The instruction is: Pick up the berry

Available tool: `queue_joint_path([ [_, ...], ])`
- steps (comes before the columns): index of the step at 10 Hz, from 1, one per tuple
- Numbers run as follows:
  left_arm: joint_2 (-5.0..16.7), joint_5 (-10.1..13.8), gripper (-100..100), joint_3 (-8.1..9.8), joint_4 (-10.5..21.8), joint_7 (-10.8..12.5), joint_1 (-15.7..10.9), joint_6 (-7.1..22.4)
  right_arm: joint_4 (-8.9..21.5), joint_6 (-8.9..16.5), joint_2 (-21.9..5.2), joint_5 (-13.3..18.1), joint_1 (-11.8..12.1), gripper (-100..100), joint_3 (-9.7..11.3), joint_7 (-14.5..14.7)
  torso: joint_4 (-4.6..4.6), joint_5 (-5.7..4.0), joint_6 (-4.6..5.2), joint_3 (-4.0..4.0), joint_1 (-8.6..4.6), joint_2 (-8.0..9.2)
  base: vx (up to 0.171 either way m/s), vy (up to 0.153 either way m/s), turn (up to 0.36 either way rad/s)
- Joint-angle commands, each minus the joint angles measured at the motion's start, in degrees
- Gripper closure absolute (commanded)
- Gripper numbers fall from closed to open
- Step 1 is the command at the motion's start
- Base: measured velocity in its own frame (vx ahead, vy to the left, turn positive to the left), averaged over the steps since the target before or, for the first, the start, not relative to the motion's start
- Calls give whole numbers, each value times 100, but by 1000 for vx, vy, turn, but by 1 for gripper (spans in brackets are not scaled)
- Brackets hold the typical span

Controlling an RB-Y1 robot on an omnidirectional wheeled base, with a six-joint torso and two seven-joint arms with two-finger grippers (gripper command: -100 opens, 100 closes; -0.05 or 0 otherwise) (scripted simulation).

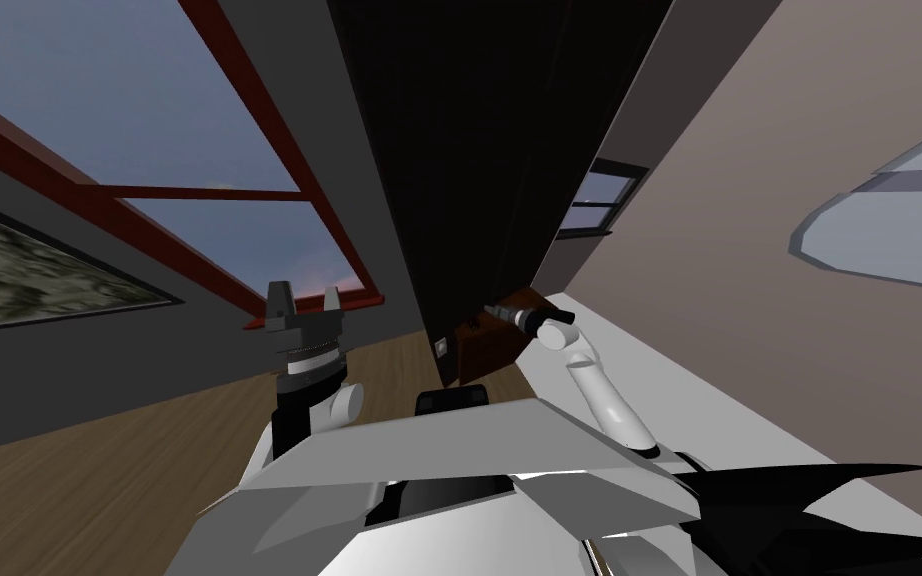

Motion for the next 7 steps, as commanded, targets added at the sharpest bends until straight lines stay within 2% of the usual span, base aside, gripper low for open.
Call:
queue_joint_path([
  [1,0,0,0,0,0,0,0,0,28,114,-47,-86,9,-100,-13,-235,0,0,0,0,0,0,16,52,-31],
  [2,0,0,0,0,0,0,0,0,90,299,-145,-251,18,-100,-39,-413,1,0,-1,2,-4,3,28,62,-45],
  [3,0,0,0,0,0,0,0,0,90,299,-145,-251,18,-100,-39,-500,0,0,0,1,0,0,23,56,-32],
  [4,0,0,0,0,0,0,0,0,149,470,-237,-407,31,-100,-63,-708,0,0,-1,1,-2,1,10,65,-56],
  [5,0,0,0,0,0,0,0,0,149,470,-237,-407,31,-100,-63,-746,1,0,0,3,1,5,14,56,-31],
  [7,0,0,0,0,0,0,0,0,255,766,-400,-686,67,-100,-100,-1143,0,0,0,1,-4,1,29,67,-58],
])
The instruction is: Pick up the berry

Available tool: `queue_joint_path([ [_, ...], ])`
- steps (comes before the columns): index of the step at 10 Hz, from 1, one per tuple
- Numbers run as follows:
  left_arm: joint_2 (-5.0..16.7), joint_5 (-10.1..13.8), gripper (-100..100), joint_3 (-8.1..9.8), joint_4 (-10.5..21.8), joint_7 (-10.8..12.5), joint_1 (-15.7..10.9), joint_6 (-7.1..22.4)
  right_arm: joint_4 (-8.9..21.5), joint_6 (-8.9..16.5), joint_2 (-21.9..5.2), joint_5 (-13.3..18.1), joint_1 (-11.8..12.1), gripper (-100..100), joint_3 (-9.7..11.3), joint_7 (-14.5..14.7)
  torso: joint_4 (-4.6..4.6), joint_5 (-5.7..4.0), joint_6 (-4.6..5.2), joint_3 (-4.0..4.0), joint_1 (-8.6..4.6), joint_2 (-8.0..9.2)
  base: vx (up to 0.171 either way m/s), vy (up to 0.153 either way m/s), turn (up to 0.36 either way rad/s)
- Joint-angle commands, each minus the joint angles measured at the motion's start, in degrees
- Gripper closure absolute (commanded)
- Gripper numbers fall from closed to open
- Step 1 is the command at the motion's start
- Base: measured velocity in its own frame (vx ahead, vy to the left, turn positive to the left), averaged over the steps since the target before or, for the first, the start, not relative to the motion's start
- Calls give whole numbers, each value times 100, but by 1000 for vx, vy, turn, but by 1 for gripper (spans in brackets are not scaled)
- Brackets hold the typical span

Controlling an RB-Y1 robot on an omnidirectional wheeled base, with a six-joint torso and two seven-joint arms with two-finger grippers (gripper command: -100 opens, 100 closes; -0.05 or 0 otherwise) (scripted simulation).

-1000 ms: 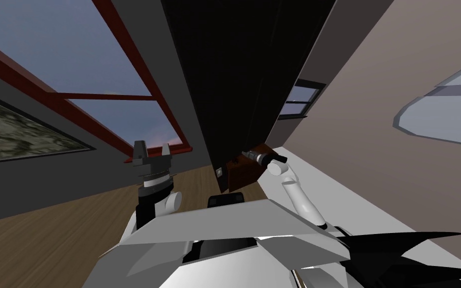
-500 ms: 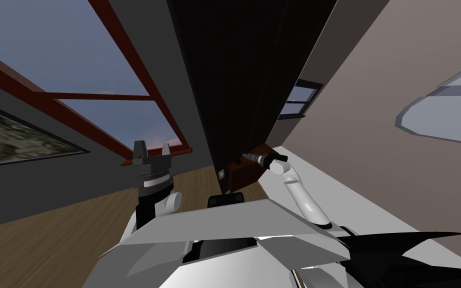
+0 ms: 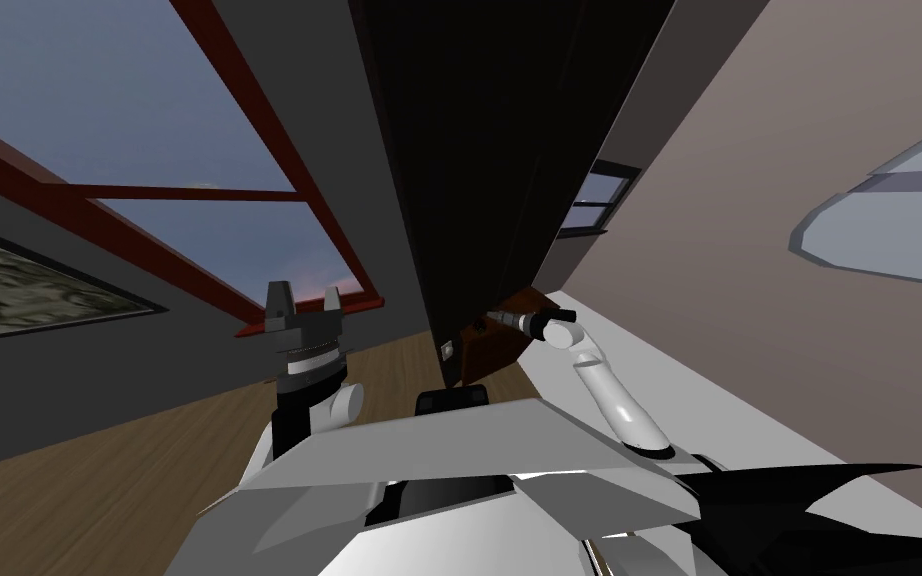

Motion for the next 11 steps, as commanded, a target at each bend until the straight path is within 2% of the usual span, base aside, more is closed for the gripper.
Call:
queue_joint_path([
  [1,0,0,0,0,0,0,0,0,41,102,-45,-81,-1,-100,-7,-165,0,0,0,0,0,0,27,87,-19],
  [5,0,0,0,0,0,0,0,0,192,510,-255,-485,86,-100,-32,-766,0,2,-1,-1,8,-1,30,91,-39],
  [7,0,0,0,0,0,0,0,0,241,638,-290,-616,140,-100,6,-941,-1,3,-2,-2,8,-4,24,94,-24],
  [8,0,0,0,0,0,0,0,0,240,587,-290,-596,120,-100,-22,-857,0,2,0,1,6,1,4,40,-18],
  [9,0,0,0,0,0,0,0,0,242,603,-293,-606,125,0,-21,-877,1,0,-1,3,-11,6,0,7,-1],
  [10,1,0,0,0,0,0,0,0,403,514,-192,-558,118,-100,20,-740,2,-4,-1,5,-24,8,3,8,-21],
  [11,1,0,0,1,0,0,0,0,484,471,-142,-534,116,-100,41,-672,2,-5,0,4,-27,8,4,10,-27],
])
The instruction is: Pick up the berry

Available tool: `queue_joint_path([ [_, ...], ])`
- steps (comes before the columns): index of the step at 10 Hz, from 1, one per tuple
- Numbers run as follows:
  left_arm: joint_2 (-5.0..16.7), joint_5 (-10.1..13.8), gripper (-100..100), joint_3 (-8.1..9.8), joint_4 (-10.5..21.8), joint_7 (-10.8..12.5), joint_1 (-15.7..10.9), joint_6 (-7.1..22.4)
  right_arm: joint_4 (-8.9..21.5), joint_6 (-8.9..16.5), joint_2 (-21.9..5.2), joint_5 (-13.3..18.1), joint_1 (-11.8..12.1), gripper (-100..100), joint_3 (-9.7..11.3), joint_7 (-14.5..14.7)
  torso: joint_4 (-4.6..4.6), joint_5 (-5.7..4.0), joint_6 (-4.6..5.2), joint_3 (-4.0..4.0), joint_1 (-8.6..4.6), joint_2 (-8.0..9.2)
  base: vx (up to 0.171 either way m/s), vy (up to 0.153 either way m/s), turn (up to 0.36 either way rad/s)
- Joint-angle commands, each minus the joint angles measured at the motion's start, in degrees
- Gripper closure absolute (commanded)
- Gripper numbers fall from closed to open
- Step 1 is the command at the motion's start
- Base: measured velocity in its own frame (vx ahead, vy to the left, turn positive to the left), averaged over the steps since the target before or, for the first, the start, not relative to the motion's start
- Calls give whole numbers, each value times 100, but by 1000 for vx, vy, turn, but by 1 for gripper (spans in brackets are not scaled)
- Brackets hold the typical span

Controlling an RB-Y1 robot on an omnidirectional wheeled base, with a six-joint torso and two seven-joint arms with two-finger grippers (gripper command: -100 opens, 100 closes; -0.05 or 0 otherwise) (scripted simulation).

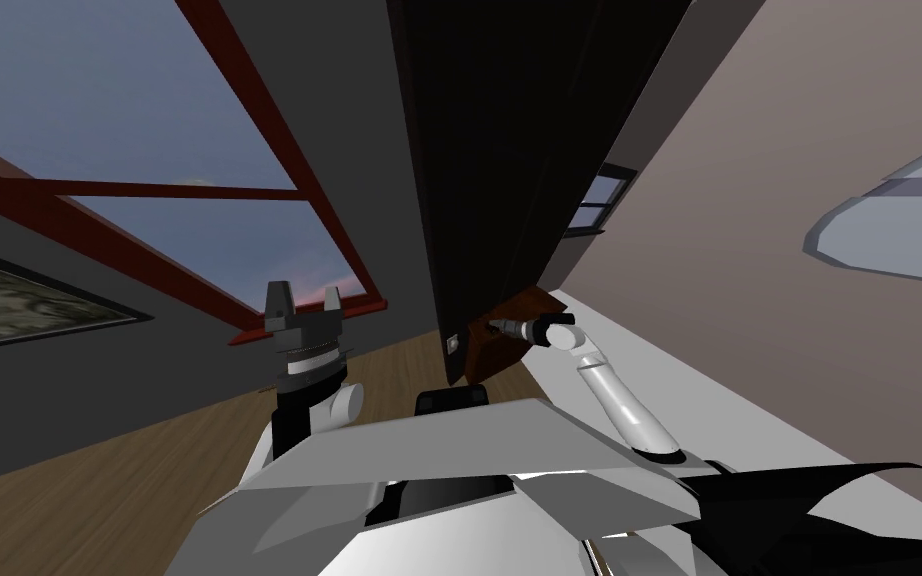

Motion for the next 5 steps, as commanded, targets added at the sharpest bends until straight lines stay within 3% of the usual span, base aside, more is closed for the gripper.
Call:
queue_joint_path([
  [1,0,0,0,0,0,0,0,0,0,0,0,0,0,-100,0,0,0,0,0,0,0,0,0,0,0],
  [2,0,0,0,0,0,0,0,0,10,-14,7,4,2,100,4,20,1,0,-1,1,-2,1,0,0,0],
  [5,0,0,0,0,0,0,0,0,4,-15,5,2,-2,100,-1,19,-5,-3,-2,-6,-4,-6,0,0,0],
])
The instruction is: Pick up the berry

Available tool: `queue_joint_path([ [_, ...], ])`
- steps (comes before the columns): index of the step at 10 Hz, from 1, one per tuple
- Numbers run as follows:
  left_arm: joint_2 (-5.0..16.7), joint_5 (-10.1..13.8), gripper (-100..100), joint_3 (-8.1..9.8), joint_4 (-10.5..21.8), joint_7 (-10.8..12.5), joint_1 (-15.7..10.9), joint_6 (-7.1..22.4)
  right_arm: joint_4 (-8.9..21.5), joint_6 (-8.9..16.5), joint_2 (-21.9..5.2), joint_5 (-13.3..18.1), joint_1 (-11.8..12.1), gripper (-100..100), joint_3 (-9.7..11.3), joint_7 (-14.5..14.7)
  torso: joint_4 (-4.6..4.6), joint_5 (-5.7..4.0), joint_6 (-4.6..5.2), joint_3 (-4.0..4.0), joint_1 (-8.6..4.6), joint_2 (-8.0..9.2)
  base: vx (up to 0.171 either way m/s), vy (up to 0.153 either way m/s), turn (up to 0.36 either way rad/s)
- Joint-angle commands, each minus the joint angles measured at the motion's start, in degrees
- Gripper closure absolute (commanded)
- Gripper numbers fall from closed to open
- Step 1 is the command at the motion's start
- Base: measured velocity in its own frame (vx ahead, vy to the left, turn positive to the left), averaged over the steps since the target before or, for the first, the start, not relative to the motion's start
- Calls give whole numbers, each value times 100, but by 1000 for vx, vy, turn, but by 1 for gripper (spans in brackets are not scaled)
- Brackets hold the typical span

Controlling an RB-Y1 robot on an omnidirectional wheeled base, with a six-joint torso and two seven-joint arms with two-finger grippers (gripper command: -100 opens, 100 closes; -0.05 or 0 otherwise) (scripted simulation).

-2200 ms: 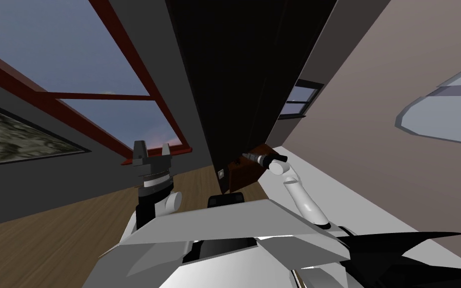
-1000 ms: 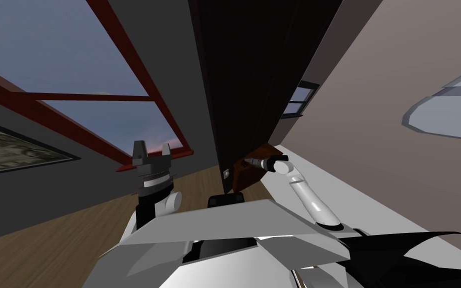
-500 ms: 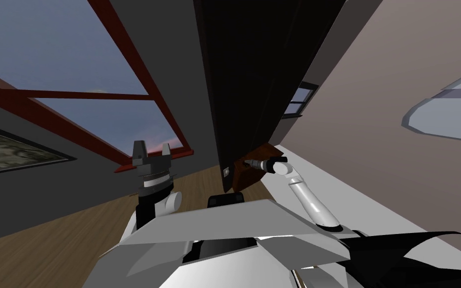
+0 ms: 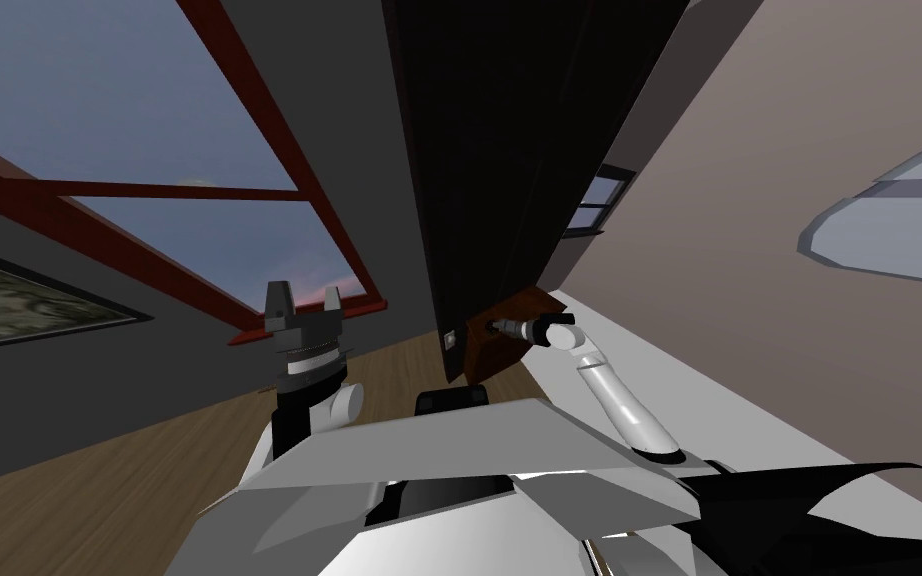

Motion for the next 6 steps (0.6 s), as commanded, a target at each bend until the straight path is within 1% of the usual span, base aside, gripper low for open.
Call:
queue_joint_path([
  [1,0,0,0,0,0,0,0,0,0,0,0,0,0,100,0,0,0,0,0,0,0,0,0,0,0],
  [2,0,0,0,0,0,0,0,0,0,-1,0,0,0,0,0,0,-1,0,0,-1,0,-1,0,0,0],
  [3,0,0,0,0,0,0,0,0,-163,109,-118,-52,-18,100,-38,-163,-1,0,0,-1,0,-2,-2,-7,32],
  [4,0,0,0,0,0,0,0,0,-87,53,-84,-63,6,100,-44,-57,0,1,-2,-1,-1,-2,-1,-7,6],
  [5,0,0,0,0,0,0,0,0,-102,69,-95,-72,5,0,-53,-75,-3,-2,-3,-4,0,-5,0,0,0],
  [6,0,0,0,0,0,0,0,0,-161,94,-112,55,-190,-100,17,-114,-3,-1,-3,-5,2,-7,-77,-65,-57],
])
